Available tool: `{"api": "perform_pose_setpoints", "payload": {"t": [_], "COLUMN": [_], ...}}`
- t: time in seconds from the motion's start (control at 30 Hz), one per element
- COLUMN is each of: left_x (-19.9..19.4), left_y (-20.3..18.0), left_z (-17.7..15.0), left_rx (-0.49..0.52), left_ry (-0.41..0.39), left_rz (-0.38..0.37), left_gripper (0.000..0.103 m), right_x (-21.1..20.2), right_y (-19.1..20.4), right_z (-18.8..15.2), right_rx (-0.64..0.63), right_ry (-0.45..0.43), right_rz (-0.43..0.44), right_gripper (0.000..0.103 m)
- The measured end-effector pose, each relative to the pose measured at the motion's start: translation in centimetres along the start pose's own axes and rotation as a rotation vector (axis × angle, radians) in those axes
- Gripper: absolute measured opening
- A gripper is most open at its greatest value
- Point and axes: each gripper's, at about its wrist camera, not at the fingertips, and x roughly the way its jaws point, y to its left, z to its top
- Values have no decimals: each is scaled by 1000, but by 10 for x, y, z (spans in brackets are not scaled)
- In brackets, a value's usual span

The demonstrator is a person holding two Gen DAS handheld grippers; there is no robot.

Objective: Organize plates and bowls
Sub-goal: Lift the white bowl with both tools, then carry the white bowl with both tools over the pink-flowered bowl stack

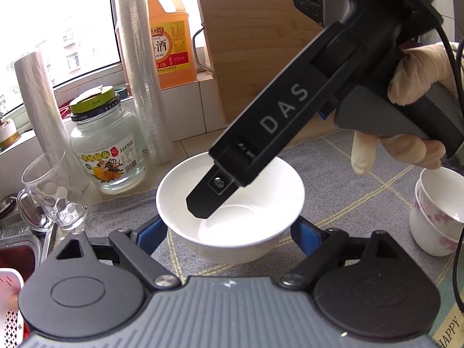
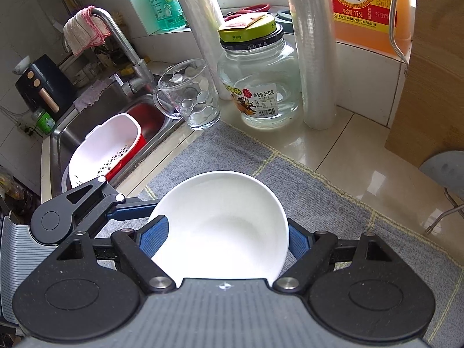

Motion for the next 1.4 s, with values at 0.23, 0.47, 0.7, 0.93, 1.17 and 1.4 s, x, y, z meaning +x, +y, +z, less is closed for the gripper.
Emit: {"api": "perform_pose_setpoints", "payload": {"t": [0.23, 0.47, 0.7, 0.93, 1.17, 1.4], "left_x": [-20, -35, -49, -63, -75, -77], "left_y": [-16, -35, -55, -76, -95, -116], "left_z": [3, 5, 9, 12, 17, 26], "left_rx": [20, 50, 83, 101, 118, 150], "left_ry": [-3, -3, -2, -3, -20, -43], "left_rz": [-24, -52, -84, -118, -167, -231], "left_gripper": [91, 91, 91, 91, 91, 91], "right_x": [-27, -56, -79, -104, -131, -160], "right_y": [10, 20, 22, 27, 30, 28], "right_z": [-18, -39, -60, -79, -100, -122], "right_rx": [5, 12, 47, 67, 88, 115], "right_ry": [-22, -55, -79, -89, -114, -142], "right_rz": [-13, -35, -50, -70, -100, -157], "right_gripper": [90, 92, 92, 92, 92, 92]}}
